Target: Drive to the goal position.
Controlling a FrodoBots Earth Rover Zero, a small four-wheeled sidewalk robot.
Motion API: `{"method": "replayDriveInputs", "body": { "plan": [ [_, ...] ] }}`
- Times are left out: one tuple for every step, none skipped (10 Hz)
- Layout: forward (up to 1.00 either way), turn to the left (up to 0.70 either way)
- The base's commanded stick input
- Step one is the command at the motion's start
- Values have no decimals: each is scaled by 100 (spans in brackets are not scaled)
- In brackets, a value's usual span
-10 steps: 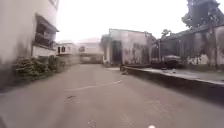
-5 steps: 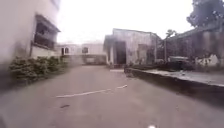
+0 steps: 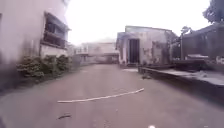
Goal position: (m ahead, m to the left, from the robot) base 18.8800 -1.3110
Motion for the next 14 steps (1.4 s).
{"method": "replayDriveInputs", "body": {
  "plan": [
    [70,6],
    [70,-3],
    [70,-35],
    [70,-35],
    [70,-29],
    [70,-18],
    [70,-7],
    [70,0],
    [70,0],
    [70,-4],
    [70,-8],
    [70,-10],
    [70,-12],
    [70,-13]
  ]
}}
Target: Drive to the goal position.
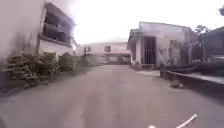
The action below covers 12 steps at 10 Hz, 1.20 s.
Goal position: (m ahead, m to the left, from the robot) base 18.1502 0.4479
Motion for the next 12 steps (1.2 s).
{"method": "replayDriveInputs", "body": {
  "plan": [
    [70,1],
    [70,23],
    [70,22],
    [70,15],
    [70,13],
    [70,13],
    [70,13],
    [70,15],
    [70,12],
    [70,10],
    [70,12],
    [70,12]
  ]
}}
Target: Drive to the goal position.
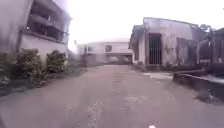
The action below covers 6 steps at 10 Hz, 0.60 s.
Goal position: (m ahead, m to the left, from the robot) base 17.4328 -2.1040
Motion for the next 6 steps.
{"method": "replayDriveInputs", "body": {
  "plan": [
    [70,12],
    [70,14],
    [70,-5],
    [70,-30],
    [70,-33],
    [70,-32]
  ]
}}
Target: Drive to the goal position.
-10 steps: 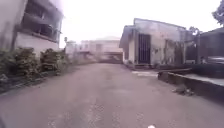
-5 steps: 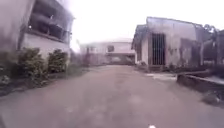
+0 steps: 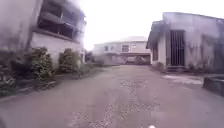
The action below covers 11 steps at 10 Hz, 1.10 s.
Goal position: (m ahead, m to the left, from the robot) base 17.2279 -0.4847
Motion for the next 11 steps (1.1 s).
{"method": "replayDriveInputs", "body": {
  "plan": [
    [70,-33],
    [70,-34],
    [70,-34],
    [70,0],
    [70,0],
    [70,0],
    [70,0],
    [70,0],
    [70,0],
    [70,0],
    [70,5]
  ]
}}
